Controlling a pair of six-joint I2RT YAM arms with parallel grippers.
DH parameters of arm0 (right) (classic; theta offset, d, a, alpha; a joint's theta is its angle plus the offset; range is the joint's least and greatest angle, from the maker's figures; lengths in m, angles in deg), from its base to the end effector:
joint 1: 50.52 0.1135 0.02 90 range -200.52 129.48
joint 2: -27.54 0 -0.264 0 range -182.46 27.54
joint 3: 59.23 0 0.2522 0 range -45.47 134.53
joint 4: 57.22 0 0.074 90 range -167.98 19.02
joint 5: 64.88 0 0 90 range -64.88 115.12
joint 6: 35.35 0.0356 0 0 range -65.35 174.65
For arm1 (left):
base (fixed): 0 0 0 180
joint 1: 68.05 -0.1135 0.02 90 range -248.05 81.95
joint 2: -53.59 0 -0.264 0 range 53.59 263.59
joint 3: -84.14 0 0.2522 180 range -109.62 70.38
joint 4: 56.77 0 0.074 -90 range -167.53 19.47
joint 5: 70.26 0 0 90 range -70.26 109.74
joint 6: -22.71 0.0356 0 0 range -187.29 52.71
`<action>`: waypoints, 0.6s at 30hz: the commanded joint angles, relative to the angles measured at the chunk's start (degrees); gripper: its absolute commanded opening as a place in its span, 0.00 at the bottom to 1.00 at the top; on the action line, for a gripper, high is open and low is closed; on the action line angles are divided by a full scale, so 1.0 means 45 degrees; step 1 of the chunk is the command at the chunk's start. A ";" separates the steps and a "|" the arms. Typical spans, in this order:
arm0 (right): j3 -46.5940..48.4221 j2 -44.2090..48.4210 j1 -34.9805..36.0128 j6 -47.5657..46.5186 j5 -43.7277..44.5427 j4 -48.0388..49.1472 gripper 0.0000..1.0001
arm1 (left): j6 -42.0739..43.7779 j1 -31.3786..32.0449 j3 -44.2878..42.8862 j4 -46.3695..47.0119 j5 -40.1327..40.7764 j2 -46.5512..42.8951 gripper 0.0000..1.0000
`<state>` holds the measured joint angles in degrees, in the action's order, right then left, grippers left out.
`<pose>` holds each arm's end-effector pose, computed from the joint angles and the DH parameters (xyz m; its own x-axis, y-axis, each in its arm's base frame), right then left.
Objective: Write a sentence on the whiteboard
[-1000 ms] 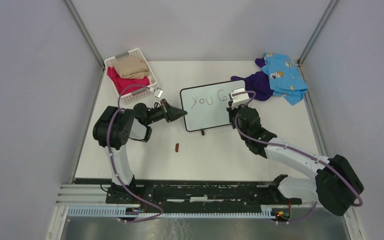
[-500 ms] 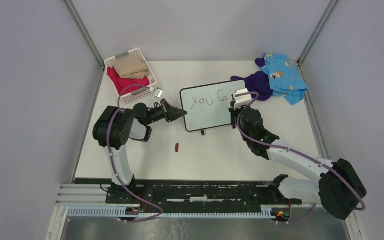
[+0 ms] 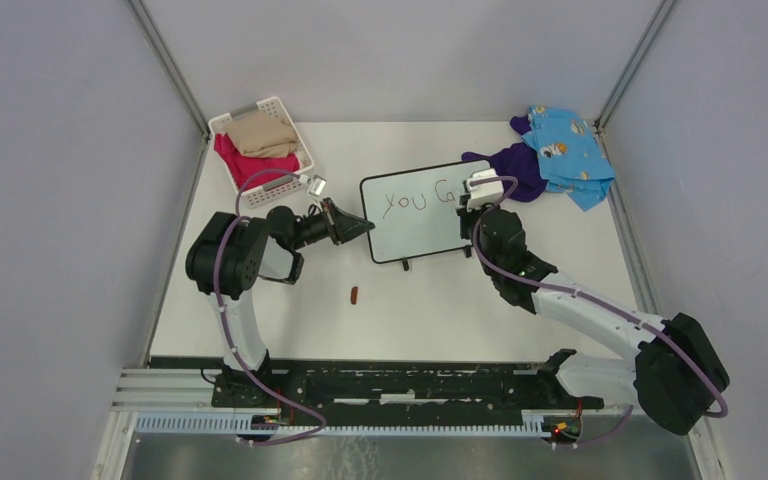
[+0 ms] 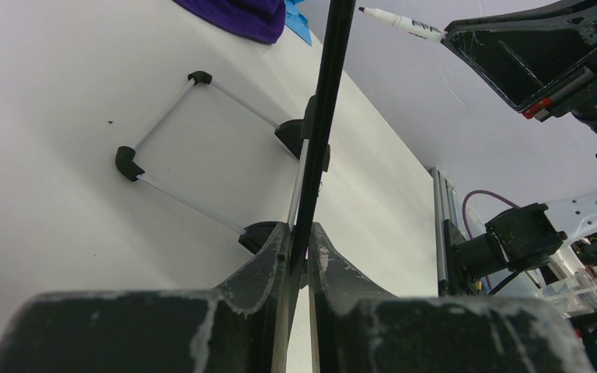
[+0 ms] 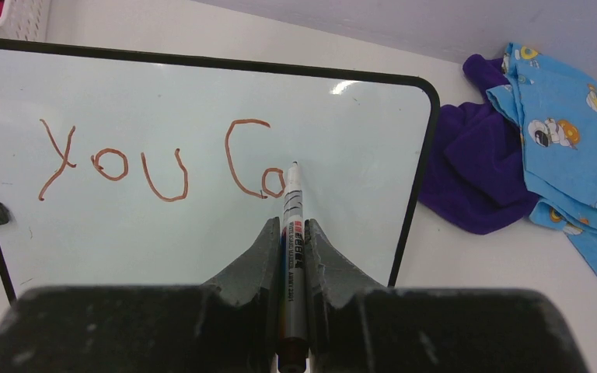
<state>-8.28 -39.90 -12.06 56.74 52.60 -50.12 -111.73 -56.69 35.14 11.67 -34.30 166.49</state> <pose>0.2175 0.1518 0.2685 -0.1348 -0.0657 -0.9887 -0.1905 0.9809 -0.0393 0.3162 -0.0929 0.1377 -0.5795 -0.3029 -0.7566 0.7017 0.2867 -0.6522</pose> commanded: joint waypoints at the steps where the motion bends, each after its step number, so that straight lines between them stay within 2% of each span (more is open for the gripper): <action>1: 0.0526 -0.0148 -0.0109 -0.0052 0.0098 0.0598 0.00 | 0.0404 -0.0023 -0.0119 0.0016 -0.0061 0.0172 0.13; 18: -0.0067 -0.0425 -0.0279 0.0202 0.0059 0.0718 0.00 | 0.0404 -0.0022 -0.0126 -0.0003 -0.0039 0.0146 0.13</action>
<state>-8.21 -41.72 -12.91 56.85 52.60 -49.83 -111.73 -56.69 35.14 11.67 -34.28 166.49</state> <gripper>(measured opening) 0.173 0.174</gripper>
